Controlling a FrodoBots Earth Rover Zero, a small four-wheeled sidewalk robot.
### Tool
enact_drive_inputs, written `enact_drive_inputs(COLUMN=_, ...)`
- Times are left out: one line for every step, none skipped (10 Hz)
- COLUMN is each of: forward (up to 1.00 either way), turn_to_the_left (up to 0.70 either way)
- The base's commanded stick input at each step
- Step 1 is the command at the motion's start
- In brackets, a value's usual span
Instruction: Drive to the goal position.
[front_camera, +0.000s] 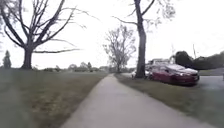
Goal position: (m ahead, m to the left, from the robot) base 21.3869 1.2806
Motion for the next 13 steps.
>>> enact_drive_inputs(forward=1.0, turn_to_the_left=0.0)
enact_drive_inputs(forward=1.0, turn_to_the_left=0.0)
enact_drive_inputs(forward=1.0, turn_to_the_left=0.0)
enact_drive_inputs(forward=1.0, turn_to_the_left=0.0)
enact_drive_inputs(forward=1.0, turn_to_the_left=0.0)
enact_drive_inputs(forward=1.0, turn_to_the_left=0.0)
enact_drive_inputs(forward=1.0, turn_to_the_left=0.0)
enact_drive_inputs(forward=1.0, turn_to_the_left=0.0)
enact_drive_inputs(forward=1.0, turn_to_the_left=0.0)
enact_drive_inputs(forward=1.0, turn_to_the_left=0.0)
enact_drive_inputs(forward=1.0, turn_to_the_left=0.0)
enact_drive_inputs(forward=1.0, turn_to_the_left=0.0)
enact_drive_inputs(forward=1.0, turn_to_the_left=0.0)
